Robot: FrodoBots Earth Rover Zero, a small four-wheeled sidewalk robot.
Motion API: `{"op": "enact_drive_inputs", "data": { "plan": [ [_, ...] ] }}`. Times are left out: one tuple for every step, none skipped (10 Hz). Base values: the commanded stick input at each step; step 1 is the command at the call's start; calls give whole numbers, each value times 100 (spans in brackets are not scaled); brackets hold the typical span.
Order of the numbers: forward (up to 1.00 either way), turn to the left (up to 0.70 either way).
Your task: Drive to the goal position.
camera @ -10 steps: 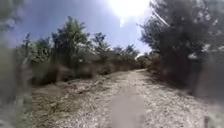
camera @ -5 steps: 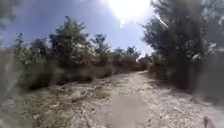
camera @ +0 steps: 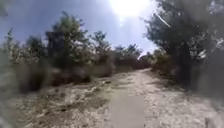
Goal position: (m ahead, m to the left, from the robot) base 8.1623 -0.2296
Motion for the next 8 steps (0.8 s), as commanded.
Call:
{"op": "enact_drive_inputs", "data": {
  "plan": [
    [70, 0],
    [70, 0],
    [70, 0],
    [70, 0],
    [70, 0],
    [70, 0],
    [70, -19],
    [70, -35]
  ]
}}
